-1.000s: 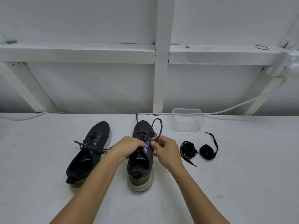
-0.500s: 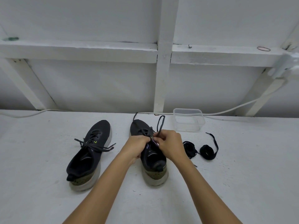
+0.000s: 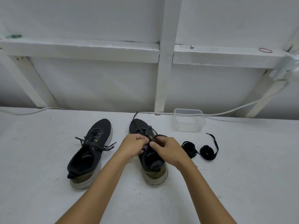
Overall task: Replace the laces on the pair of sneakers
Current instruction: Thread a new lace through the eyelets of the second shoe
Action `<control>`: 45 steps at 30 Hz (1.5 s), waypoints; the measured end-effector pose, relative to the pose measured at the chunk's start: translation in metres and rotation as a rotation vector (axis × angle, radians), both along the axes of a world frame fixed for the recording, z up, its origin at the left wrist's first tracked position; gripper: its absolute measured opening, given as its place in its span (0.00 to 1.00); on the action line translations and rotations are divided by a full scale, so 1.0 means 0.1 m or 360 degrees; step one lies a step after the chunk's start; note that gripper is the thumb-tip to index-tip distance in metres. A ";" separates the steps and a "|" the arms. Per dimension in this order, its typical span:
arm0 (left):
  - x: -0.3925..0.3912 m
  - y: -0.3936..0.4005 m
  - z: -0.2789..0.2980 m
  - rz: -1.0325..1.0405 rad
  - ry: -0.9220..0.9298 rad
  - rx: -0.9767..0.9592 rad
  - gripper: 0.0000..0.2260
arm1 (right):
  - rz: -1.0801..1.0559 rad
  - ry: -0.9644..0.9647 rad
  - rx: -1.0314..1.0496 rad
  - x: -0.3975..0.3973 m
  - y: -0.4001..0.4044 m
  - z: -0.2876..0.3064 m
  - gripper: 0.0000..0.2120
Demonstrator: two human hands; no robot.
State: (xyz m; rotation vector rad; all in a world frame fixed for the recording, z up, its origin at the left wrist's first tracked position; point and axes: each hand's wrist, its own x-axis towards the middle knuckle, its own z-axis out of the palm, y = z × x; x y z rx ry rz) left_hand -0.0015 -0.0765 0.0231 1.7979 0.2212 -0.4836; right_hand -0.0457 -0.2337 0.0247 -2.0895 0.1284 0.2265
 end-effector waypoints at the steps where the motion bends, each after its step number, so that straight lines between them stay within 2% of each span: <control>1: 0.00 0.01 0.02 -0.0001 0.0049 -0.0081 0.06 | -0.0010 0.0000 -0.0006 0.00 0.01 0.00 0.11; 4: 0.02 0.13 0.13 -0.0010 0.0082 -0.0348 0.05 | -0.0075 0.0039 0.0068 -0.02 0.00 0.01 0.11; 9: 0.05 0.29 0.23 -0.0060 -0.0211 -0.0466 0.07 | -0.0143 0.0163 0.0181 -0.02 0.08 0.11 0.11; 12: 0.03 0.25 0.18 -0.0087 -0.0098 -0.0576 0.08 | -0.0086 0.0223 0.0082 -0.04 0.18 0.18 0.12; 15: 0.06 0.25 0.19 -0.0073 -0.0084 -0.0514 0.09 | -0.0105 0.0173 -0.0028 -0.09 0.26 0.13 0.15; 19: 0.14 0.25 0.22 -0.0144 -0.0269 -0.0295 0.09 | -0.0090 0.0225 0.0000 -0.12 0.29 0.10 0.17; 23: 0.20 0.16 0.32 -0.0147 -0.0279 -0.0359 0.09 | -0.0127 0.0207 -0.0015 -0.13 0.33 0.10 0.16; 27: 0.24 0.11 0.34 -0.0099 -0.0246 -0.0395 0.08 | -0.0101 0.0213 -0.0153 -0.08 0.29 0.14 0.19; 30: 0.23 0.10 0.31 -0.0068 -0.0242 -0.0377 0.08 | -0.0086 0.0220 -0.0252 -0.05 0.20 0.22 0.17; 35: 0.23 0.14 0.28 -0.0036 -0.0285 -0.0329 0.09 | -0.0167 0.0057 -0.0288 -0.16 0.35 0.09 0.28; 38: 0.21 0.21 0.25 -0.0182 -0.0357 -0.0096 0.07 | -0.0323 -0.0075 -0.0246 -0.23 0.41 -0.02 0.29; 42: 0.19 0.28 0.25 -0.0582 -0.0680 0.0642 0.02 | -0.0352 -0.0086 -0.0173 -0.21 0.35 -0.08 0.23; 45: 0.19 0.22 0.29 -0.0805 -0.0784 0.1058 0.05 | -0.0346 -0.0089 -0.0129 -0.20 0.34 -0.08 0.20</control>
